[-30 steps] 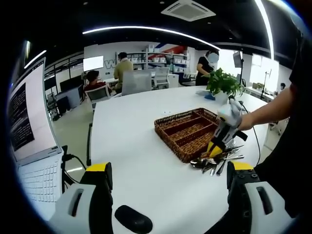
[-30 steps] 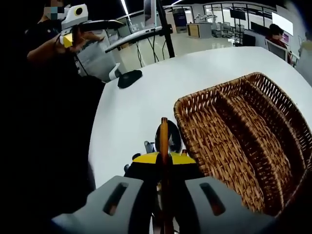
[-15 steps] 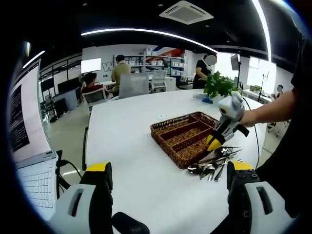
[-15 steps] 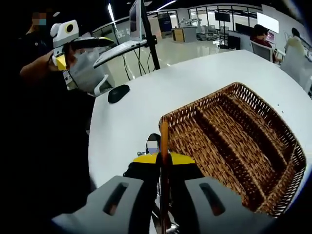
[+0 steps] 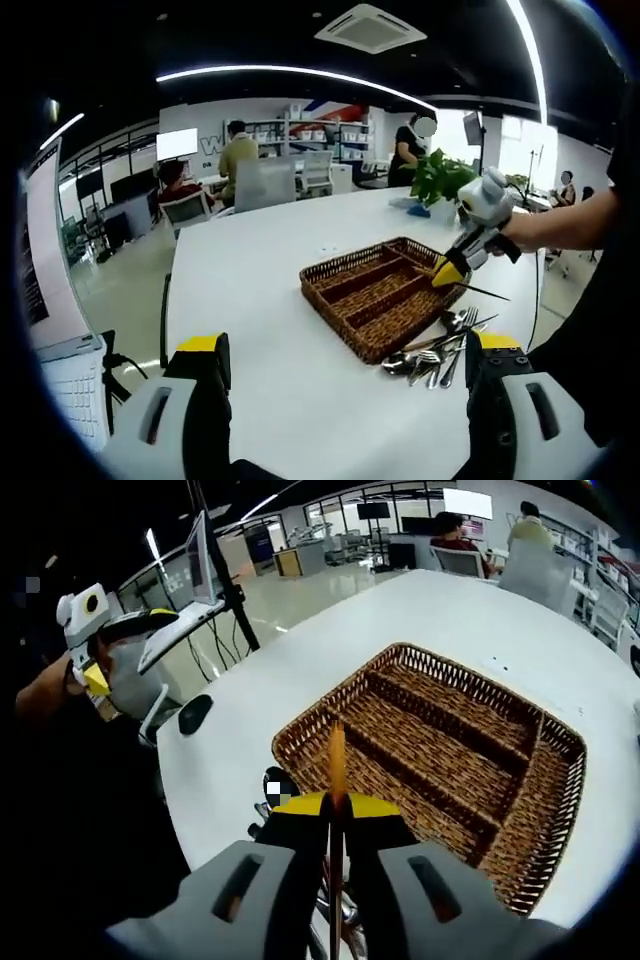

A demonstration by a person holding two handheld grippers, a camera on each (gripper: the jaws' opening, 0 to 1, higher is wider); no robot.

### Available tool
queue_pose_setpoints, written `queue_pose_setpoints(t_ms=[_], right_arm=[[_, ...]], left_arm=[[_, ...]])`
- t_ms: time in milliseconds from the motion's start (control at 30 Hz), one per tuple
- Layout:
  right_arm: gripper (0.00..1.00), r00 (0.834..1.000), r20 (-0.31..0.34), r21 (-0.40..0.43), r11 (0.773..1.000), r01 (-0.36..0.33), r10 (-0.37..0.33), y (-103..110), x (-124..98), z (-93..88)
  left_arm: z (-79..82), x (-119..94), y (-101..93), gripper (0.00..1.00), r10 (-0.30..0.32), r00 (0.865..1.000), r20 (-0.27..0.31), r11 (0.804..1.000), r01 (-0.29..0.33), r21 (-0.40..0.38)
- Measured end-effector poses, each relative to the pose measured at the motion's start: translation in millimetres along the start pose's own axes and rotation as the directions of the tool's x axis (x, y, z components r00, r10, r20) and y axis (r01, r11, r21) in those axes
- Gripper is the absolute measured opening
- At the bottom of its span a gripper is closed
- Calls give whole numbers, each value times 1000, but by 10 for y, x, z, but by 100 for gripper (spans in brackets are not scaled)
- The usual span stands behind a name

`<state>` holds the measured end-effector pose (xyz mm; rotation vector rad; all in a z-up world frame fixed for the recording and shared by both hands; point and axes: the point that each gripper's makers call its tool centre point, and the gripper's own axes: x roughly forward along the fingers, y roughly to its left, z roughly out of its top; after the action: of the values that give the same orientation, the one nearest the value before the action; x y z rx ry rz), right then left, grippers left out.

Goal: Arrange the knives, forks, and spoons in their matching storage slots by inserting each utensil handle-first until every utensil is classified and aligned in the correct compartment

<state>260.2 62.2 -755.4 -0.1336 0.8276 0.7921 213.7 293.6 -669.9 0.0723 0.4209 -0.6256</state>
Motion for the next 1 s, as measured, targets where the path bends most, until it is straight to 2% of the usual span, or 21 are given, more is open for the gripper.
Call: queue_pose_setpoints(t_ms=[133, 233, 367, 433, 500, 600, 800, 900, 1000], right_arm=[[5, 998, 0, 45, 997, 60, -60, -143, -171, 25], [5, 995, -9, 108, 989, 100, -100, -267, -257, -41], [5, 986, -11, 163, 973, 164, -165, -480, -393, -139], [5, 980, -7, 214, 957, 195, -198, -578, -465, -174], [5, 972, -5, 204, 952, 230, -234, -667, -544, -189], [5, 966, 5, 256, 934, 247, -257, -776, -696, -195], [5, 949, 2, 305, 904, 301, -316, -982, -1012, -211], [5, 947, 7, 326, 896, 302, -322, -1036, -1107, -234], [5, 937, 2, 313, 890, 330, -348, -1109, -1178, -288]], left_arm=[[35, 41, -17, 100, -8, 1000, 3, 1000, 8, 9], [75, 73, -35, 100, -17, 1000, 8, 1000, 17, 19], [134, 122, -51, 100, -23, 1000, 16, 999, 23, 25], [147, 154, -65, 100, -30, 999, 16, 999, 29, 28], [157, 183, -94, 100, -37, 999, 12, 999, 36, 35], [165, 218, -120, 100, -43, 999, 6, 998, 43, 40], [137, 298, -149, 100, -41, 999, -14, 998, 41, 39], [114, 309, -147, 100, -41, 999, -16, 999, 42, 32], [88, 309, -145, 100, -34, 999, -20, 999, 35, 26]])
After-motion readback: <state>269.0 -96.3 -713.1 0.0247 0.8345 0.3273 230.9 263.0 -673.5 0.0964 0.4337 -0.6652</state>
